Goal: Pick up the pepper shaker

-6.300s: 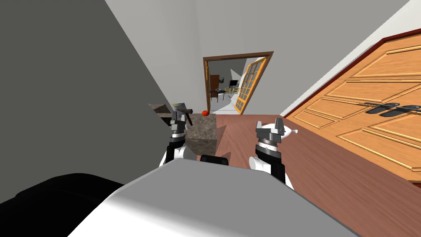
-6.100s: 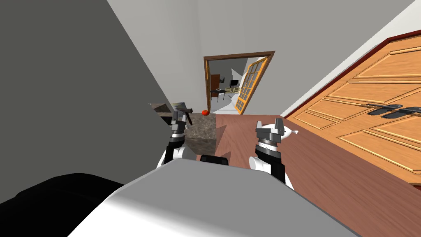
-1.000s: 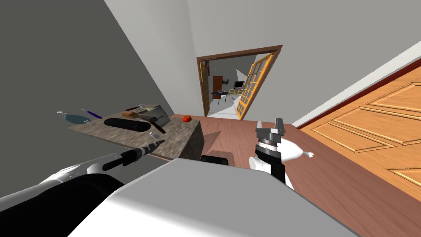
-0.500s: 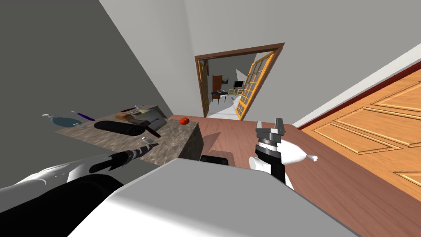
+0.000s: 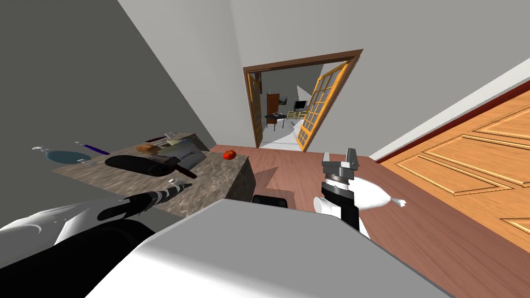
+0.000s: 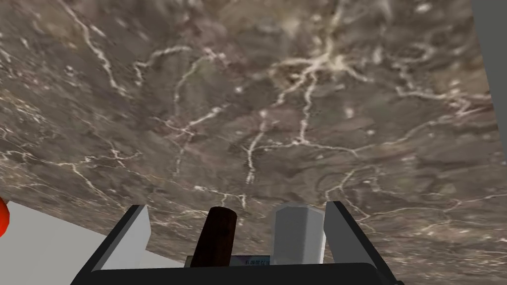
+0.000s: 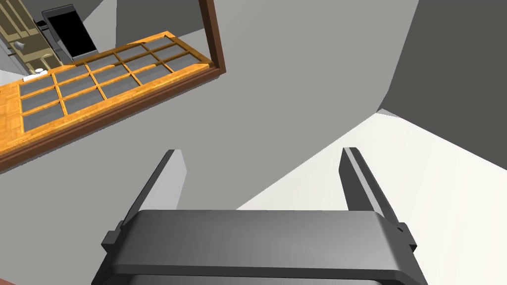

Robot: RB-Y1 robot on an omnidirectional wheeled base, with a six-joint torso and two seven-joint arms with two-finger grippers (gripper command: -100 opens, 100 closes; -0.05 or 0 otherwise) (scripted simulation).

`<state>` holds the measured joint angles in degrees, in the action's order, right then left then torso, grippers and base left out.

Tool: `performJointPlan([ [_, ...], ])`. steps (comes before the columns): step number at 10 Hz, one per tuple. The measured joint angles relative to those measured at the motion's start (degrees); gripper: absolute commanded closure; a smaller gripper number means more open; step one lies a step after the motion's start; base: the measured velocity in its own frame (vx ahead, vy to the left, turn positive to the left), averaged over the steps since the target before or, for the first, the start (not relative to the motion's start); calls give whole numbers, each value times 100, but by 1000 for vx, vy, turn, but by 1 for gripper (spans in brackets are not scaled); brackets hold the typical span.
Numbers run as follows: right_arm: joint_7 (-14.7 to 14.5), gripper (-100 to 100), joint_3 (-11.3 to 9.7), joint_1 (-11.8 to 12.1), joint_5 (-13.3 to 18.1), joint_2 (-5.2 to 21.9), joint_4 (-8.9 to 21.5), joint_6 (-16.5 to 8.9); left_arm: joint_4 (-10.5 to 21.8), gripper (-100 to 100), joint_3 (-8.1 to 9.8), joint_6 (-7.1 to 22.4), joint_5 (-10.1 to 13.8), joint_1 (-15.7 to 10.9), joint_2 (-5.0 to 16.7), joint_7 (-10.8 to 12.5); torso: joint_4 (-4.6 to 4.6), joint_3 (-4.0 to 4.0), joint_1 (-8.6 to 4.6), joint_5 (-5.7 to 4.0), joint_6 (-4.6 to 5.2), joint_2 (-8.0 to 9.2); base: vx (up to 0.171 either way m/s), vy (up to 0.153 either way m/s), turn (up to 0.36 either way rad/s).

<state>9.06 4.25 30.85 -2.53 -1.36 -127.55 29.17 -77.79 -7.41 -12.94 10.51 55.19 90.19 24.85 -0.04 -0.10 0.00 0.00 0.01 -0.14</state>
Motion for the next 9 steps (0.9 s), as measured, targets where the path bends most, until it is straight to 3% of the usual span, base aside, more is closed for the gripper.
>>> performJointPlan([
  [1,0,0,0,0,0,0,0,0,25,-100,96,2,79,267,122,-3,0,-1,0,-2,0,-3,66,9,-10],
  [3,0,0,0,1,0,0,0,0,138,-100,13,44,147,385,258,10,-4,-12,11,1,1,-22,99,25,-16],
  [4,0,0,0,1,0,0,0,0,232,-100,-132,49,152,295,312,38,-5,-13,12,3,2,-23,137,31,-45],
  [7,0,0,1,2,0,1,0,0,659,-100,-509,62,300,403,672,149,-13,-32,40,8,3,-54,149,84,-30],
  [8,0,0,1,1,0,1,0,0,654,-100,-408,71,354,565,715,131,-8,-19,35,9,2,-31,24,29,-5],
  [9,0,0,0,0,0,0,0,0,649,0,-389,79,361,583,720,121,-2,-5,18,6,1,-8,8,7,-2],
])
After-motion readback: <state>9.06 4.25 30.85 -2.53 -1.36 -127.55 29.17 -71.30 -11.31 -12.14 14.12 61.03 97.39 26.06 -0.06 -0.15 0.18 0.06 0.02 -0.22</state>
